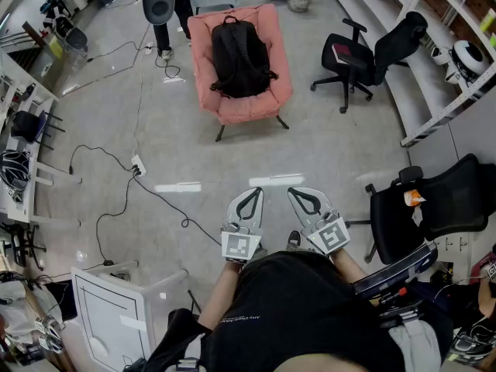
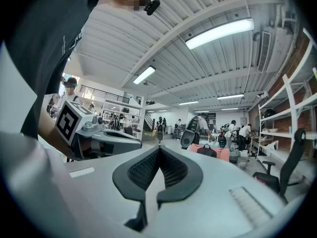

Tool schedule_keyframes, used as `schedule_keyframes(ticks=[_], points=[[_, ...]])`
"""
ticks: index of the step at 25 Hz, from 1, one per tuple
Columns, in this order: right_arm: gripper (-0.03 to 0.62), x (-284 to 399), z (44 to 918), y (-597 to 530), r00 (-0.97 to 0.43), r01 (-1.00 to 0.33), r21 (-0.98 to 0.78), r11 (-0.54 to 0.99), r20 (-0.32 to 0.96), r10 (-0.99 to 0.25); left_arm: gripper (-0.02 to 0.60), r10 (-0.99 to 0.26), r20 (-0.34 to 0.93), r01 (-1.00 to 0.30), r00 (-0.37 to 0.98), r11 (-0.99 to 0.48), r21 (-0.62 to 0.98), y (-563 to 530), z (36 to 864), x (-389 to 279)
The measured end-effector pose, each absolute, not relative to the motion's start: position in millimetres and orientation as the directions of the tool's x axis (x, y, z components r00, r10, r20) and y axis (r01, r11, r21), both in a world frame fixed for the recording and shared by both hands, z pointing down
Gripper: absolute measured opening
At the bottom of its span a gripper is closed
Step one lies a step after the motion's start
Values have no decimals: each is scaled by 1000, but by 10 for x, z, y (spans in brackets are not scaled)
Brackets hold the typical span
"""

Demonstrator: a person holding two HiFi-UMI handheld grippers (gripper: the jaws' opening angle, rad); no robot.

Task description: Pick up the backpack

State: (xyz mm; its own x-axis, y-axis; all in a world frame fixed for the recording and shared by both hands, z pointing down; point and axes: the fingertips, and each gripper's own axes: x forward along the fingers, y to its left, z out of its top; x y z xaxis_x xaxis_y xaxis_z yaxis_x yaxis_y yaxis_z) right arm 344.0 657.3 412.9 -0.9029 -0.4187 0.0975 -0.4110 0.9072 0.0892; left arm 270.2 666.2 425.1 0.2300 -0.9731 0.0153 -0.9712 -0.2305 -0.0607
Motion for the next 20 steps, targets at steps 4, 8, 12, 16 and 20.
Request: schedule_keyframes(ticks=[4,8,12,16,20], points=[[12,3309,4108,6598,-922,-377,65,924,67,-381,2,-975,47,-972,216,-219,-84,6679,4269,2558],[12,3096,4134,6620,-923,-378,38,925,63,-380,2,-977,26,-973,213,-215,-88,6715,4280,2342],[14,2901,4177,6644,-919,-381,73,922,78,-386,2,-975,20,-972,222,-223,-71,6743,4253,2138],[14,2747,4166,6643,-901,-418,85,905,88,-424,2,-967,23,-966,252,-253,-48,6739,4283,1973],[14,2678,4221,6557,-891,-439,67,896,98,-444,2,-962,52,-960,269,-272,-69,6611,4286,1870]])
